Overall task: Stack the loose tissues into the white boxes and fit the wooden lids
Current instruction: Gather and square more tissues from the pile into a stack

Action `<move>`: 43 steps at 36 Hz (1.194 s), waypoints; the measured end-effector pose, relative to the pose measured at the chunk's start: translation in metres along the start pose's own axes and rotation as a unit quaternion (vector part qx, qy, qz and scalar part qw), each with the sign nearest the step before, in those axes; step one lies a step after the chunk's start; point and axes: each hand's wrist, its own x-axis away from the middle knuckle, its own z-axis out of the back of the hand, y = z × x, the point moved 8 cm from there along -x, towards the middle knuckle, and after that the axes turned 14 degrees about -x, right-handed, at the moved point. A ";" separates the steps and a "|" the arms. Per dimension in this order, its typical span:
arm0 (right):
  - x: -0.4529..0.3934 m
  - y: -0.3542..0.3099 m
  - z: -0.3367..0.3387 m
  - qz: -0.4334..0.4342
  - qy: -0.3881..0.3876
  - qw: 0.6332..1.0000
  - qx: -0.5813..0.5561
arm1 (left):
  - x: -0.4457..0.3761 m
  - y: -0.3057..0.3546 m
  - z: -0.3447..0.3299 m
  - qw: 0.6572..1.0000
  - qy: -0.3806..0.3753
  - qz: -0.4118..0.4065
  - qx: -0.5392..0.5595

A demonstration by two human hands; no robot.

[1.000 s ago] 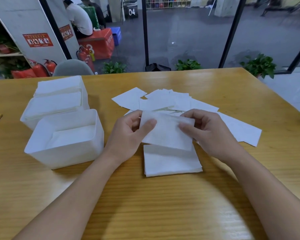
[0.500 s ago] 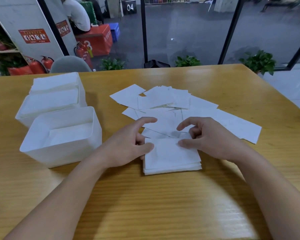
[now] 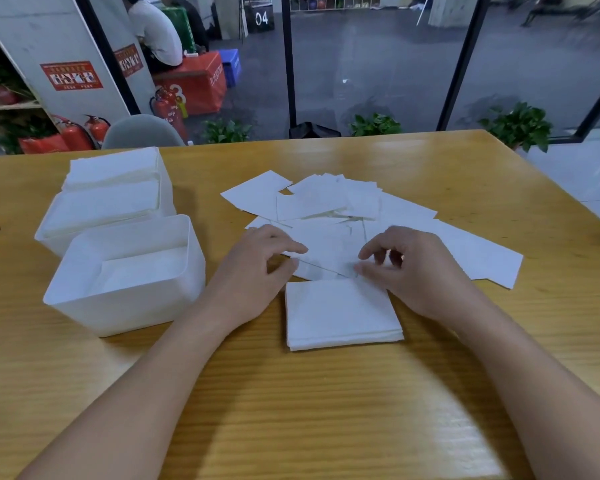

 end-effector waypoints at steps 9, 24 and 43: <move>-0.007 -0.005 -0.030 0.019 -0.029 0.999 0.036 | -0.011 0.001 -0.018 0.998 -0.017 -0.025 -0.049; -0.005 -0.017 -0.036 0.041 -0.048 0.991 0.115 | -0.013 -0.001 -0.020 0.999 -0.001 -0.031 -0.042; -0.001 -0.016 -0.031 0.036 -0.033 0.998 0.033 | -0.014 0.038 -0.010 0.951 0.077 -0.177 -0.239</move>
